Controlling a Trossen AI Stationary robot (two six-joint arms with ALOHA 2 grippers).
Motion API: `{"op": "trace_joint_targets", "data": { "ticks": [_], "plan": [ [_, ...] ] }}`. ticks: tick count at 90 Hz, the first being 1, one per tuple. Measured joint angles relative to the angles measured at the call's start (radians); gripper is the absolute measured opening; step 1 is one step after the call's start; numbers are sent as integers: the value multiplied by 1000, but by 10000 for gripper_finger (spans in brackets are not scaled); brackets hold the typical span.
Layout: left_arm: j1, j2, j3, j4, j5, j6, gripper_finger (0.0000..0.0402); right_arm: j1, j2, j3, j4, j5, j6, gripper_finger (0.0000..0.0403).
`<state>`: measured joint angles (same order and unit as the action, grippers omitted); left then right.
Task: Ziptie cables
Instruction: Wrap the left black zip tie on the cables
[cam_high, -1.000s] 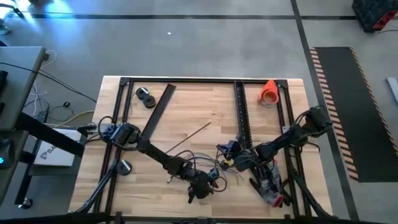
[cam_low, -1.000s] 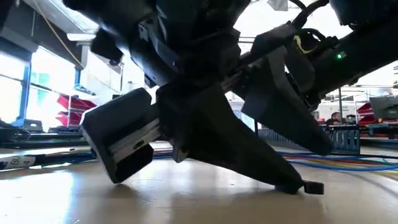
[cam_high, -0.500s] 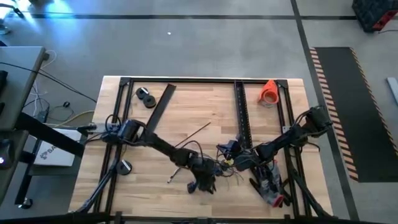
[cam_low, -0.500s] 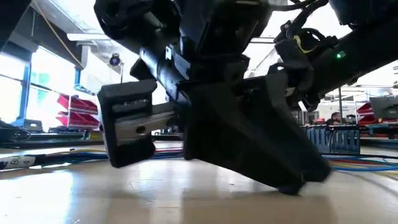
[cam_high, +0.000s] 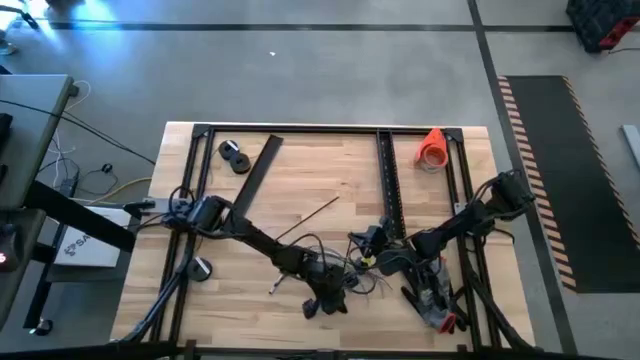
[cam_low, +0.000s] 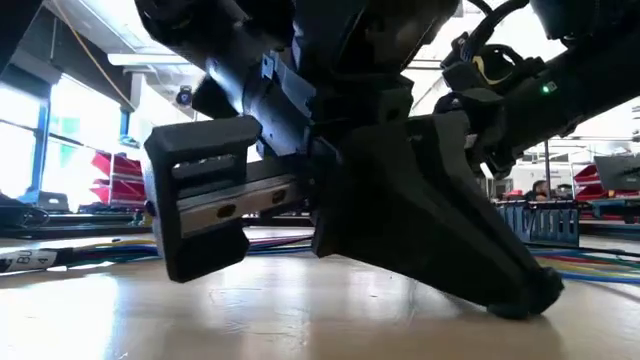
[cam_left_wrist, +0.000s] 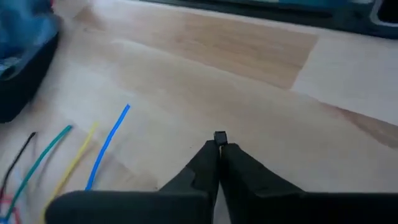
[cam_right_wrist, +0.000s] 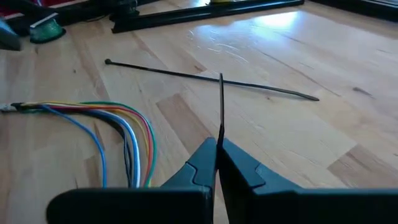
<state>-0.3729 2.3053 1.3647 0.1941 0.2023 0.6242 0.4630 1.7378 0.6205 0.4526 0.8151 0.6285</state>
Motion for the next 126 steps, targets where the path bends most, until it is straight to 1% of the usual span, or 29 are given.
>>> {"op": "trace_joint_targets", "data": {
  "ticks": [17,31,39,49,67,78,86,97,103,118,126],
  "plan": [
    [-53,-58,-5,-15,-209,-51,0,36,0,0,3,43,-7,0],
    [-79,-93,-10,-24,-310,-135,0,67,0,0,66,102,-22,0],
    [-91,-118,-41,70,-358,-193,0,70,0,0,90,90,-53,0],
    [-95,-166,-134,245,-404,-276,0,69,0,1,90,66,-60,0],
    [-73,-244,-350,593,-423,-501,0,83,0,6,83,66,-97,0],
    [-50,-254,-461,768,-421,-621,0,83,0,62,31,63,-202,0],
    [-29,-256,-517,879,-405,-703,0,81,0,121,-48,56,-303,0],
    [-1,-256,-558,972,-377,-780,0,77,3,199,-209,65,-424,0],
    [10,-257,-561,1013,-363,-810,0,77,10,225,-264,79,-495,0],
    [36,-257,-562,1040,-305,-908,0,78,32,234,-296,87,-652,0],
    [50,-257,-562,1035,-287,-983,0,84,44,232,-299,118,-732,0]
  ]
}}
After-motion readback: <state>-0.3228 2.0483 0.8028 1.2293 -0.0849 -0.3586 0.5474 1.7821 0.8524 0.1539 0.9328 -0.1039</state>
